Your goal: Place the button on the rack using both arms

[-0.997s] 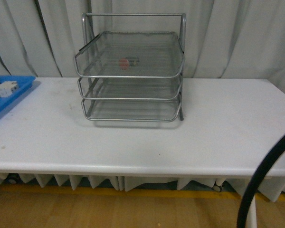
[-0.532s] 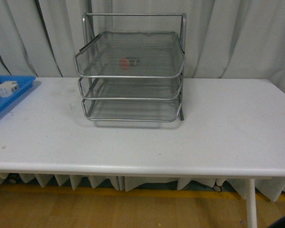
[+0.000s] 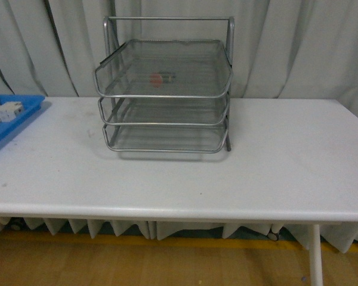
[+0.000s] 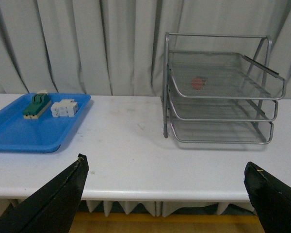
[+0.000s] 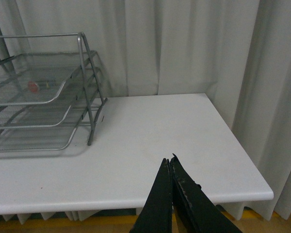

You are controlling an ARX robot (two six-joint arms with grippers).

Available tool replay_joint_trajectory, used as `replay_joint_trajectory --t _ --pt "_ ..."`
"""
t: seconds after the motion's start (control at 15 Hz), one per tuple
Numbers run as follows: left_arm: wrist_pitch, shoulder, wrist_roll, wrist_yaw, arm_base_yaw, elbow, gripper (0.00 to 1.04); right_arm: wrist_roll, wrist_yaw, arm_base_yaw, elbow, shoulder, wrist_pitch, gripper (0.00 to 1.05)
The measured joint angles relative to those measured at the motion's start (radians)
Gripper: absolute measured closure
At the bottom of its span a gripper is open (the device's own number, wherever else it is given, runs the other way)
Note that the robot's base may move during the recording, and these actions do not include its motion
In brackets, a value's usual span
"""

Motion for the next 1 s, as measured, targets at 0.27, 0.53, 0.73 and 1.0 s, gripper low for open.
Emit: replay_joint_trajectory --t 0.27,0.53,0.73,1.0 --pt "0.000 0.000 0.000 0.000 0.000 0.000 0.07 0.000 0.000 0.000 0.000 -0.169 -0.152 1.03" --pt "0.000 0.000 0.000 0.000 0.000 0.000 0.07 0.000 0.000 0.000 0.000 -0.313 -0.291 1.03" --pt "0.000 0.000 0.000 0.000 0.000 0.000 0.07 0.000 0.000 0.000 0.000 -0.436 -0.414 1.03" --pt "0.000 0.000 0.000 0.000 0.000 0.000 0.07 0.000 0.000 0.000 0.000 -0.485 -0.464 1.03"
